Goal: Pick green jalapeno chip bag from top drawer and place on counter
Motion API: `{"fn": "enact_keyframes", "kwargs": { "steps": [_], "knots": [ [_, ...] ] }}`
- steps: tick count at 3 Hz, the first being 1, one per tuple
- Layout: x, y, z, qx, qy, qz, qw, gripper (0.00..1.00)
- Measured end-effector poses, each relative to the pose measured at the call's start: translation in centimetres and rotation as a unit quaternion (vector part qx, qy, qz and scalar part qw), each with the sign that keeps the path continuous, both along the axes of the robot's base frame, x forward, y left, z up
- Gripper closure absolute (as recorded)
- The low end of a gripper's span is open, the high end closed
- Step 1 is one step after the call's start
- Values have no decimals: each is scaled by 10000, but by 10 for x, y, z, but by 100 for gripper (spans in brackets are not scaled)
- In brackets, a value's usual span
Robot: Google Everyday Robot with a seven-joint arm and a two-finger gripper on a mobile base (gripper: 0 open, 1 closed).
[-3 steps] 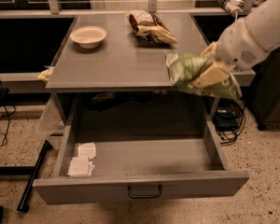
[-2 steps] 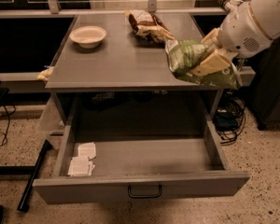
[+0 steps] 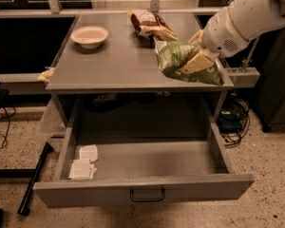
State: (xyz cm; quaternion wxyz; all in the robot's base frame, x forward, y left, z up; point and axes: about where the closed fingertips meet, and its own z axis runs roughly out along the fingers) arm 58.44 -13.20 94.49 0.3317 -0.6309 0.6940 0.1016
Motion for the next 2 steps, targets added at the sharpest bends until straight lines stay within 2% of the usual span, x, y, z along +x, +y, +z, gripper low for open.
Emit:
{"fn": "enact_keyframes", "kwargs": {
  "steps": [2],
  "knots": [
    [88,41,-17,160,-485,437,9977,100]
  ]
}}
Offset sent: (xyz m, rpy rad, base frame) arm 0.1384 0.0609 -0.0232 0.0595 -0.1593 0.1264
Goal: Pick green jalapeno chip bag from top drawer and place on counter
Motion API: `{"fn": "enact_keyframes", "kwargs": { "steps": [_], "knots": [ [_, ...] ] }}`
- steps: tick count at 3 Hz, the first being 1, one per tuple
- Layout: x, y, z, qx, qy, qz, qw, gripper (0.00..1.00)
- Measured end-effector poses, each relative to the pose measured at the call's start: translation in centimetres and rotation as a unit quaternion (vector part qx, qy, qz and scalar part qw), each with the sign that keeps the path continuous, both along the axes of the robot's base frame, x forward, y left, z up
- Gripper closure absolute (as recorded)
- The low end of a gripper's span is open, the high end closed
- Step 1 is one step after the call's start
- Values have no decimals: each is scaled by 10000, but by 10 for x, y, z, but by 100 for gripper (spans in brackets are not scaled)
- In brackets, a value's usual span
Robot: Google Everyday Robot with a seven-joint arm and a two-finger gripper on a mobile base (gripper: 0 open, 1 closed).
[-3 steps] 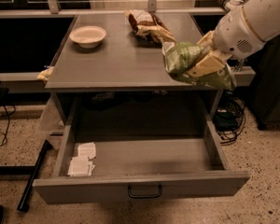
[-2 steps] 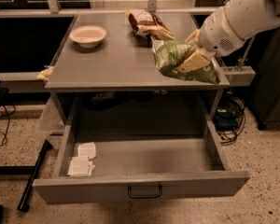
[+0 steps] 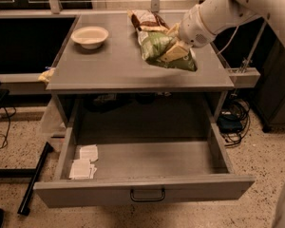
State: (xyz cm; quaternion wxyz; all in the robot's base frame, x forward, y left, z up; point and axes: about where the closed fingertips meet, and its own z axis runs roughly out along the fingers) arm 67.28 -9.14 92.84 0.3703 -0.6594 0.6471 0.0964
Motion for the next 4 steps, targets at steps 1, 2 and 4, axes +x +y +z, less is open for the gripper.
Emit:
{"fn": "enact_keyframes", "kwargs": {
  "steps": [1,2,4],
  "knots": [
    [31,18,-17,68,-170,144,9997,100],
    [55,30,-35,122,-297,241,9992,100],
    [77,36,-52,152,-374,268,9988,80]
  ]
}}
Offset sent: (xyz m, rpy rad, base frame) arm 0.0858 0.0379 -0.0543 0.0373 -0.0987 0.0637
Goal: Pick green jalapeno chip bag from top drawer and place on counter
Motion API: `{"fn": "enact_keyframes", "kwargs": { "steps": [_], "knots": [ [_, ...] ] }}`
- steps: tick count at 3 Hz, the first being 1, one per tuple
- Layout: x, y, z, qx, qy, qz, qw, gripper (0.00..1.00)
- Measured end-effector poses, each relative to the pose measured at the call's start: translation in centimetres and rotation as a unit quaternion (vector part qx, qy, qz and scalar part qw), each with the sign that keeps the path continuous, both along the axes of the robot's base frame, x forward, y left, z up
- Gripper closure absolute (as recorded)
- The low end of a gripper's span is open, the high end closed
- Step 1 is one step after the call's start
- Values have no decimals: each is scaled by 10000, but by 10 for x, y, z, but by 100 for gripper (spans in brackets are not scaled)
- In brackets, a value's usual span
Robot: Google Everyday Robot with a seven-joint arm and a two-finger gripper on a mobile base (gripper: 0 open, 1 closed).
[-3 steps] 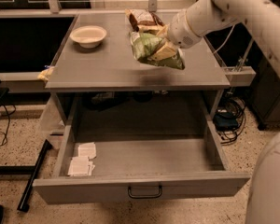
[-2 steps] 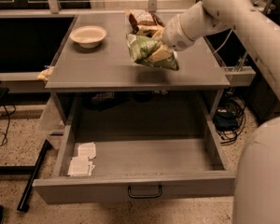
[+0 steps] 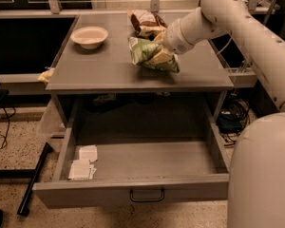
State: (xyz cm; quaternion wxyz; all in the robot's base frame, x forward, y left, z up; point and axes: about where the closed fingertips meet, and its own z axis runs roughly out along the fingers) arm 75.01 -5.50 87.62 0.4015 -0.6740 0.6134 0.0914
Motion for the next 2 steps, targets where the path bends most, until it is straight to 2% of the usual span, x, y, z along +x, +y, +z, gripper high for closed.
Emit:
{"fn": "enact_keyframes", "kwargs": {
  "steps": [2],
  "knots": [
    [0,0,0,0,0,0,10000,34]
  ]
}}
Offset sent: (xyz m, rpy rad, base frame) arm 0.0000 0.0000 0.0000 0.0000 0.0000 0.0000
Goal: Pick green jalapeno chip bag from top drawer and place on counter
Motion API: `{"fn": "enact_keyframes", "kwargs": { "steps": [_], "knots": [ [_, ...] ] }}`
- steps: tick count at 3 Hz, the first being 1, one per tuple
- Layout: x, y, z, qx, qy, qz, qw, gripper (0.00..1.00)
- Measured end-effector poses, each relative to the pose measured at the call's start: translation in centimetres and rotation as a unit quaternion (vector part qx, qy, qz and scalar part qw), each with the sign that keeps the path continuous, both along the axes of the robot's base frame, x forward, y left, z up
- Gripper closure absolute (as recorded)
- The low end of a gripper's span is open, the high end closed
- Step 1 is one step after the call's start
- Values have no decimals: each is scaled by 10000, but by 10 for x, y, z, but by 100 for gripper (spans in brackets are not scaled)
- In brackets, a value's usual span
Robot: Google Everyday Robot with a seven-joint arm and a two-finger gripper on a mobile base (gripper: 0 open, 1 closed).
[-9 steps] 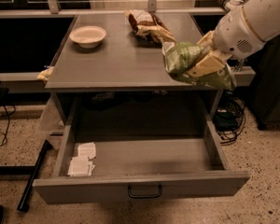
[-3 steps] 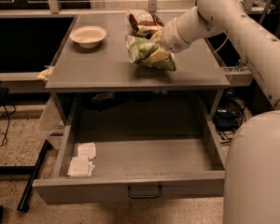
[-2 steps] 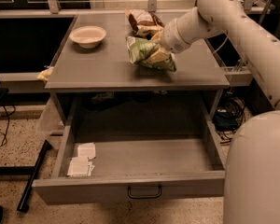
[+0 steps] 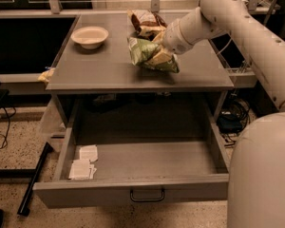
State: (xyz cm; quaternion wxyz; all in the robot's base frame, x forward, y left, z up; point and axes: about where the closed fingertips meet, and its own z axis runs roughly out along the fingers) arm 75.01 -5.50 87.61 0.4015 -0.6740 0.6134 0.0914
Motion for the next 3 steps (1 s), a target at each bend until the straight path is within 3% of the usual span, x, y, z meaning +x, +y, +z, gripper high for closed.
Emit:
{"fn": "enact_keyframes", "kwargs": {
  "steps": [1,2,3],
  "knots": [
    [0,0,0,0,0,0,10000,11],
    [0,0,0,0,1,1,10000,0],
    [0,0,0,0,1,1,10000,0]
  ]
}}
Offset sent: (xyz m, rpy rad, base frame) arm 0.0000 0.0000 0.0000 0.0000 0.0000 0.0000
